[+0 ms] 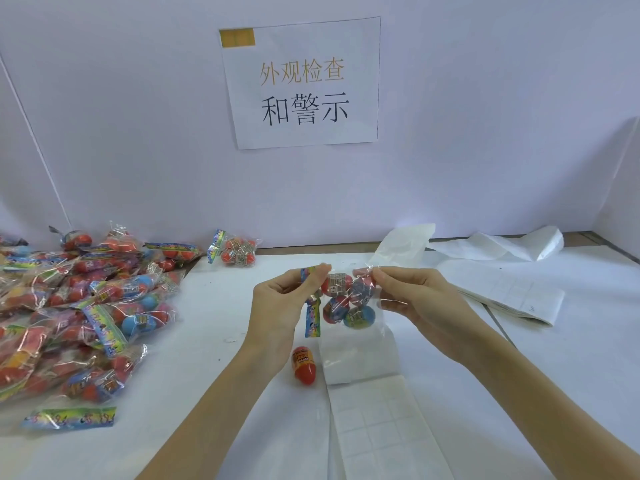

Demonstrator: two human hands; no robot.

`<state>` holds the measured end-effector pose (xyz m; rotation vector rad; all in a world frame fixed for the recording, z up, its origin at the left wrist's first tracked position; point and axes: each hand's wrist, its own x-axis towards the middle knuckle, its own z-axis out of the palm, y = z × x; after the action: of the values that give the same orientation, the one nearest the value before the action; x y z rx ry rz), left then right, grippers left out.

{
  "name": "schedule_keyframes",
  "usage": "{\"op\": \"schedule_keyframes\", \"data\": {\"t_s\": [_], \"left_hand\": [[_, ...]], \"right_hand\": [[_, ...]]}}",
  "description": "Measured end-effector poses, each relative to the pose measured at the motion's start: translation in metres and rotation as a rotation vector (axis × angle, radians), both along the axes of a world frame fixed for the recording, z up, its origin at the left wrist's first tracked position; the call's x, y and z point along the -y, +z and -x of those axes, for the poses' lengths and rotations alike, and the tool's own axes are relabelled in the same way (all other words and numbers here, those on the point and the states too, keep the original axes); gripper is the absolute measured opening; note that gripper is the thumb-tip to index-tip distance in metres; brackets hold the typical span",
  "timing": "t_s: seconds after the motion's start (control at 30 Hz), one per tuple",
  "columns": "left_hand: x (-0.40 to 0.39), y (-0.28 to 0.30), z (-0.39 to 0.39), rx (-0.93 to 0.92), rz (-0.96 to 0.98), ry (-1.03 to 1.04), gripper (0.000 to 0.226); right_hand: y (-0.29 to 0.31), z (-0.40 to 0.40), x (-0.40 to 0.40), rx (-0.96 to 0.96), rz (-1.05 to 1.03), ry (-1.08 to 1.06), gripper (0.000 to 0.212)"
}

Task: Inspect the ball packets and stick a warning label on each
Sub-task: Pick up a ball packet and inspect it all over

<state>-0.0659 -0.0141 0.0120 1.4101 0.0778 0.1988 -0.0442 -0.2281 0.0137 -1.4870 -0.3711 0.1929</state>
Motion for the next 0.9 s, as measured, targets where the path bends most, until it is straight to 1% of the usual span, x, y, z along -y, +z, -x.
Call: {"op": "schedule_keyframes", "data": {"t_s": [0.07,0.13,0.2,0.27,0.37,0.4,0.43,0.5,0.53,0.57,0.63,0.67,0.7,0.73,0.8,0.83,0.87,0.9], "left_hand": [[0.0,-0.001,0.001,0.001,0.011,0.021,0.033],[-0.001,-0.001,0.002,0.035,-0.005,0.045,0.036],[-0.002,0.0,0.003,0.075,-0.006,0.037,0.038],[-0.004,0.002,0.005,0.119,-0.012,0.01,0.04],[-0.006,0.0,0.002,0.147,-0.076,-0.074,0.04],[-0.005,0.0,0.001,0.12,-0.089,-0.101,0.041],[-0.003,0.001,0.001,0.073,-0.072,-0.115,0.048],[0.0,0.002,-0.001,-0.056,0.041,-0.126,0.071],[0.0,0.0,-0.003,-0.097,0.091,-0.16,0.077],[0.0,-0.002,-0.003,-0.102,0.109,-0.195,0.075],[-0.002,-0.007,-0.003,-0.055,0.089,-0.201,0.057],[-0.003,-0.009,-0.004,-0.028,0.081,-0.181,0.05],[-0.004,-0.011,-0.005,-0.011,0.081,-0.16,0.049],[-0.005,-0.012,-0.007,-0.002,0.086,-0.147,0.054],[-0.006,-0.012,-0.008,0.007,0.068,-0.159,0.065],[-0.006,-0.012,-0.008,0.012,0.03,-0.174,0.069],[-0.006,-0.012,-0.008,0.016,-0.022,-0.187,0.07],[-0.005,-0.012,-0.008,0.018,-0.071,-0.195,0.069]], "right_hand": [[0.0,0.001,0.0,-0.01,0.008,0.01,0.035],[-0.001,0.004,0.0,0.038,0.123,0.019,0.033],[-0.002,0.004,-0.001,0.108,0.217,0.014,0.024],[-0.002,0.004,-0.002,0.165,0.221,-0.021,0.02],[0.0,0.003,0.003,0.265,0.17,-0.116,0.025],[0.001,0.002,0.004,0.308,0.158,-0.15,0.028],[0.0,0.002,0.004,0.359,0.163,-0.19,0.031],[-0.002,0.002,0.0,0.477,0.251,-0.277,0.035],[-0.004,0.003,-0.003,0.531,0.318,-0.306,0.037],[-0.006,0.005,-0.004,0.576,0.38,-0.31,0.038],[-0.009,0.008,-0.009,0.624,0.463,-0.263,0.047],[-0.01,0.008,-0.01,0.619,0.478,-0.233,0.056],[-0.011,0.008,-0.011,0.574,0.444,-0.215,0.062],[-0.01,0.007,-0.012,0.479,0.369,-0.227,0.061],[-0.005,0.006,-0.015,0.206,0.179,-0.252,0.043],[-0.003,0.005,-0.015,0.11,0.146,-0.24,0.045],[-0.002,0.005,-0.014,0.057,0.146,-0.213,0.051],[-0.003,0.005,-0.012,0.038,0.154,-0.193,0.051]]}}
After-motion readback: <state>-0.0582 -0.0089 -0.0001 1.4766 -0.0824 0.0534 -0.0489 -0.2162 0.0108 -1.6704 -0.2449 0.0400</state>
